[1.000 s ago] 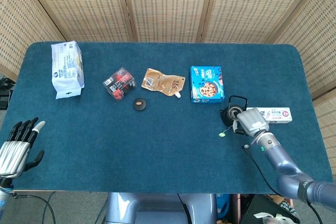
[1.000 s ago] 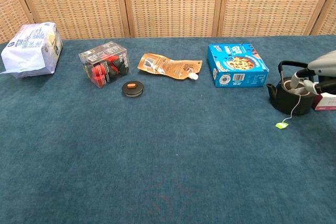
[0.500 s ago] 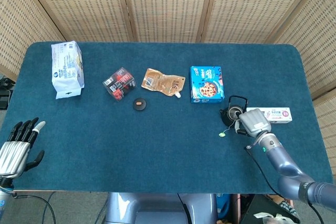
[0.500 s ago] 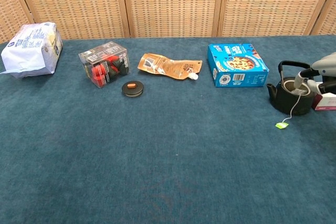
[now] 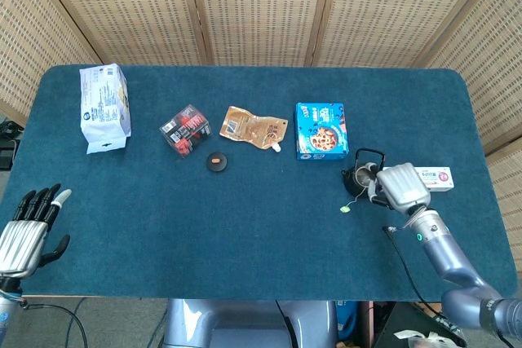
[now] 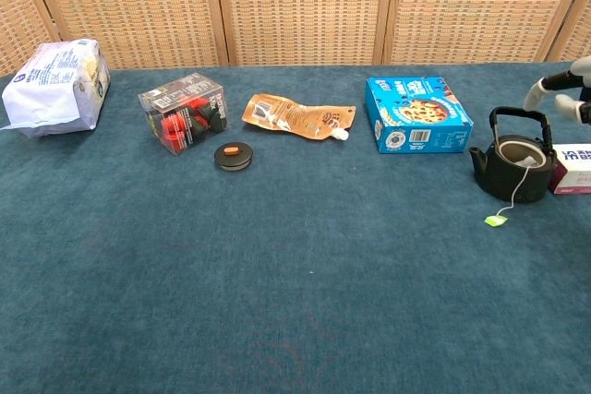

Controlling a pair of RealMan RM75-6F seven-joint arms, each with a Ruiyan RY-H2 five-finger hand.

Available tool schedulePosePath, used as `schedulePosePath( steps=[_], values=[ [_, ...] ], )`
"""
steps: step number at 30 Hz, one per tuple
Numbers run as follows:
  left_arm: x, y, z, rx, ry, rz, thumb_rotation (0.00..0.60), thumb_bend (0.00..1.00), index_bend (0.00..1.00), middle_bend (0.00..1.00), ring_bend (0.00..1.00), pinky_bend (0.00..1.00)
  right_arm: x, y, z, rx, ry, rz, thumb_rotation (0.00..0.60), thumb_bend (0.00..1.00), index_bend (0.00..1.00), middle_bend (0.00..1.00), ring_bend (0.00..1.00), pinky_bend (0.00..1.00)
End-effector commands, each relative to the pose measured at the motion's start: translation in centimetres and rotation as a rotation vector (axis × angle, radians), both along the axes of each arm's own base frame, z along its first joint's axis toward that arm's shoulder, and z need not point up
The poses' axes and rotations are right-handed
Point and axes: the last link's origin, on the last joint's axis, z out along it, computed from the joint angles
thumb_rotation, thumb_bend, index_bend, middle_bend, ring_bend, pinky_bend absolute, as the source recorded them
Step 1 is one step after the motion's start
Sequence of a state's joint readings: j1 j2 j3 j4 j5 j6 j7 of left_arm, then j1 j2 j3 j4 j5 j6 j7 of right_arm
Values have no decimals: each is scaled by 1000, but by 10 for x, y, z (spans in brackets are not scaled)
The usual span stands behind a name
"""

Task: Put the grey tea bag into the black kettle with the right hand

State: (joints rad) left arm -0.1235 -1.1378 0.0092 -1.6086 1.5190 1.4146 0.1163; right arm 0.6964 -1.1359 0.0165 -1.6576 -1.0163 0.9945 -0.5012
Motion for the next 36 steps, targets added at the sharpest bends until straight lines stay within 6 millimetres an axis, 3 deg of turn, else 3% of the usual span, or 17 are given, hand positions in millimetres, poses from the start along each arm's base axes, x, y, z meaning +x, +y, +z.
schedulePosePath(
  steps=[1,8,16,22,36],
  values=[
    [0,0,0,3,-2,1,600,409,0,0,0,0,3,9,9,-65,-69,28,0,865,221,783,861,959],
    [1,-3,-1,14,-17,7,600,408,0,0,0,0,-4,30,20,-230,-193,72,0,862,221,640,739,894],
    [8,-11,-9,-6,-43,-10,600,409,0,0,0,0,-26,67,18,-348,-259,48,0,743,221,414,469,634],
    [10,-16,-7,10,-60,-25,600,408,0,0,0,0,-33,84,16,-366,-285,44,0,726,184,253,260,452],
    [9,-32,-1,50,-61,-41,600,408,0,0,0,0,-47,128,16,-397,-221,29,0,703,171,171,153,319]
  ],
)
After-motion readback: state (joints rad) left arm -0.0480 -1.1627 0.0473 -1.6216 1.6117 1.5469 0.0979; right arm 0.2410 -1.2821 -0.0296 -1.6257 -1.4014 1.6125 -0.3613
